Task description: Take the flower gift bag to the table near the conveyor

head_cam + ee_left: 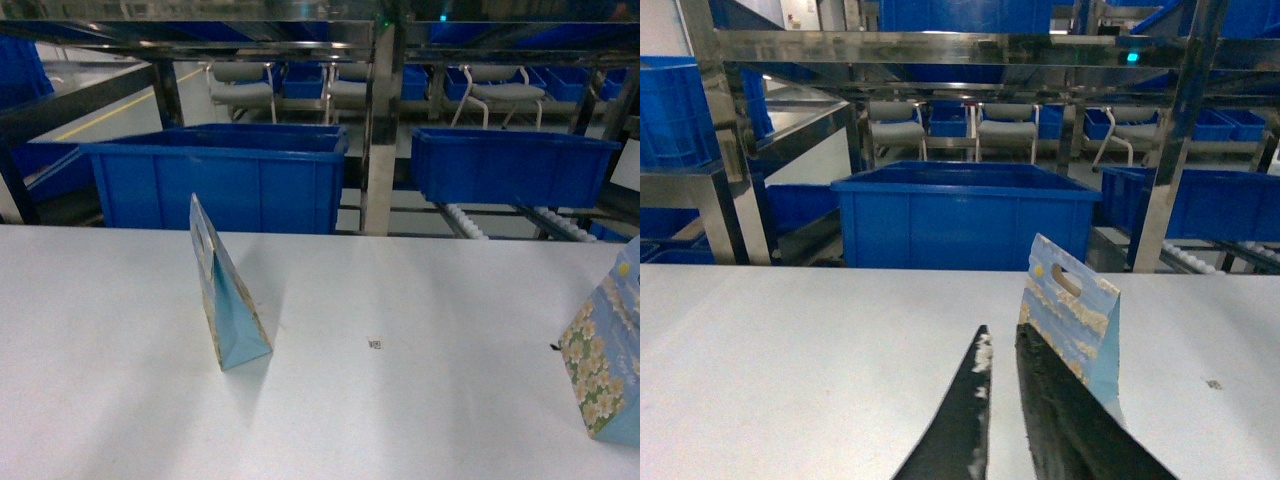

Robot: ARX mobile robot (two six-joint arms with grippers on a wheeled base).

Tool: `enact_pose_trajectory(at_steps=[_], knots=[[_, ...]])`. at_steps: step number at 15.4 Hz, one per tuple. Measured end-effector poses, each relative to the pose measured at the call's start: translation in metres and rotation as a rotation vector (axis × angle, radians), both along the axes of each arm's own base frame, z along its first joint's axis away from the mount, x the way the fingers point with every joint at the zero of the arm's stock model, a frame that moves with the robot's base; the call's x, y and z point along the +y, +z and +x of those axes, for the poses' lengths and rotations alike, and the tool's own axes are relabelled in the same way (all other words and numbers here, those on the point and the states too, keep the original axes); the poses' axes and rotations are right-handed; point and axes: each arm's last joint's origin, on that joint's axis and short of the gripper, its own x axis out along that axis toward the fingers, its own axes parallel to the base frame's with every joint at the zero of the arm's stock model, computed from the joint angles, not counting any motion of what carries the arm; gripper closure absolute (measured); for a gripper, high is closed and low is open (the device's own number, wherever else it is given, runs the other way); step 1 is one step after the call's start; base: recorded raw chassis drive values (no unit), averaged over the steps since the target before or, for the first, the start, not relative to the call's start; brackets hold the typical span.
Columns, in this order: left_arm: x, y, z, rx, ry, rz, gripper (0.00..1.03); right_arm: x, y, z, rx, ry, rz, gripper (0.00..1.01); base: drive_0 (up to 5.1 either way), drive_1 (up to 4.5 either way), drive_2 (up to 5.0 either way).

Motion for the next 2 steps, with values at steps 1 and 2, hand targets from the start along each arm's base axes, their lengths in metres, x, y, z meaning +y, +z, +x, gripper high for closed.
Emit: enact_pose_trajectory(at_steps=[1, 2], knots=[[0.0, 0.0, 0.0, 0.0, 0.0, 0.0, 0.62, 0.0, 0.0, 0.0, 0.0, 0.0, 0.0, 0.61, 0.0, 0.0, 0.0], [0.0, 0.0, 0.0, 0.0, 0.0, 0.0, 0.35, 0.0, 0.0, 0.0, 0.0, 0.0, 0.0, 0.34, 0.0, 0.0, 0.0]])
